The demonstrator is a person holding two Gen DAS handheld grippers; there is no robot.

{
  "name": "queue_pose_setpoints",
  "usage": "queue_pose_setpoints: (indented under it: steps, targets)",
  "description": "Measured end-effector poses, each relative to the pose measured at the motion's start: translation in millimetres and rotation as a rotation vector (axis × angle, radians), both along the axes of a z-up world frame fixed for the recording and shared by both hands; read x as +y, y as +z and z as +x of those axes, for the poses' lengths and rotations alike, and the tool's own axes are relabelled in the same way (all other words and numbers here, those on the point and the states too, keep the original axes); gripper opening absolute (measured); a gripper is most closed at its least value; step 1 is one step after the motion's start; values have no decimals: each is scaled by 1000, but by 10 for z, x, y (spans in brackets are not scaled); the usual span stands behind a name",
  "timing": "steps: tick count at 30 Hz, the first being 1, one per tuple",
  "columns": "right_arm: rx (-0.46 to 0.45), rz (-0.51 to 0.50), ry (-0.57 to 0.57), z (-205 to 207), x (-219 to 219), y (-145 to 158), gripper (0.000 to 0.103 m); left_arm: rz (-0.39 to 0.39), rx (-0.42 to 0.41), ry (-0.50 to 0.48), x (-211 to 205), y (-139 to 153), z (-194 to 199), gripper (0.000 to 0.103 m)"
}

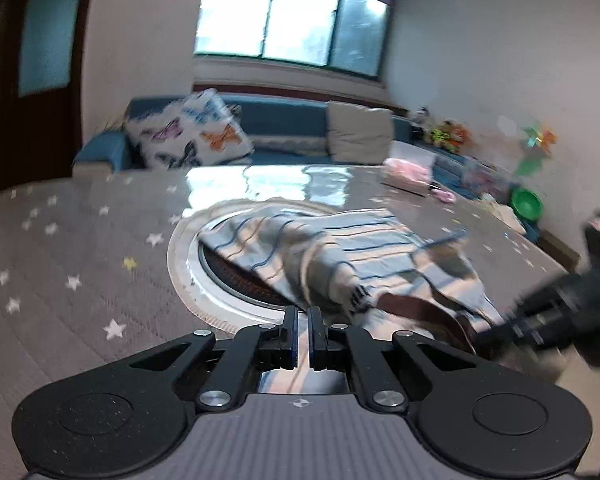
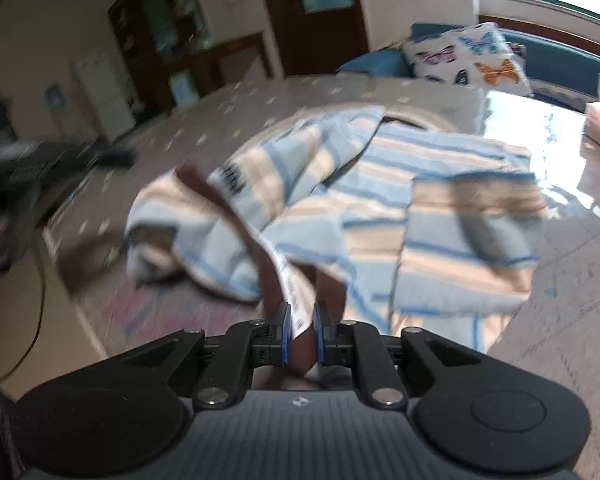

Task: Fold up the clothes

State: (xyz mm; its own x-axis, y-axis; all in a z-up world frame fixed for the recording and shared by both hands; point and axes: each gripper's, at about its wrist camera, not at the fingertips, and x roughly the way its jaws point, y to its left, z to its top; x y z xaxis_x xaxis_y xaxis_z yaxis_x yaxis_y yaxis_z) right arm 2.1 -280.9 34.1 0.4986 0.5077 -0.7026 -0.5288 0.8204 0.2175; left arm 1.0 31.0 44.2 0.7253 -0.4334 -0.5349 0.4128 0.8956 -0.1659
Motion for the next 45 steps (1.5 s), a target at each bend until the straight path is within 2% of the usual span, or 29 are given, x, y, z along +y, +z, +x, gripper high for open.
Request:
queue_pose_setpoints:
  steps: [4,8,12,17,19,21,22,25,28,32,37,40,42,44,45]
  targets:
    - [7,-22,35,-136,-14,21,12,-31,4,-64,-179,-68,124,5]
    - [-21,-14,-1,-146,-107,148,14,-25,9,-161,-415,-139,79,5]
    - [-52,7,-65,36,-207,239,17,-46,19,-256,-526,-180,-76,5]
    - [-77,-37,-139,282,-235,219,26,-2,68,-348,-605,-298,-285,6]
    - [-93,-81,-160,382,-189,163,27,-5,76,-360,-584,-309,-349,14]
    - [-98,-111,-168,462,-135,105,28,-18,57,-346,-524,-260,-389,27]
    - [-94,-120,-172,493,-123,79,30,-21,41,-330,-483,-219,-400,29]
    - [-90,-155,-185,560,-79,6,32,-32,-13,-257,-328,-73,-361,29]
    - [-103,-176,-187,597,-46,-28,33,-34,-28,-156,-182,-11,-213,34]
    - [-118,-207,-206,636,14,-57,34,54,27,-38,-171,-108,65,34]
    - [-115,-223,-209,693,52,-116,34,144,85,1,-268,-355,280,36]
    - [-116,-246,-204,681,80,-129,32,169,106,-7,-300,-463,327,38]
    - [-116,-260,-213,672,80,-133,30,185,118,-7,-319,-517,360,37]
    - [-122,-271,-225,660,69,-133,19,187,137,-5,-320,-571,397,36]
    - [-121,-268,-232,654,56,-128,16,191,128,-2,-337,-586,409,31]
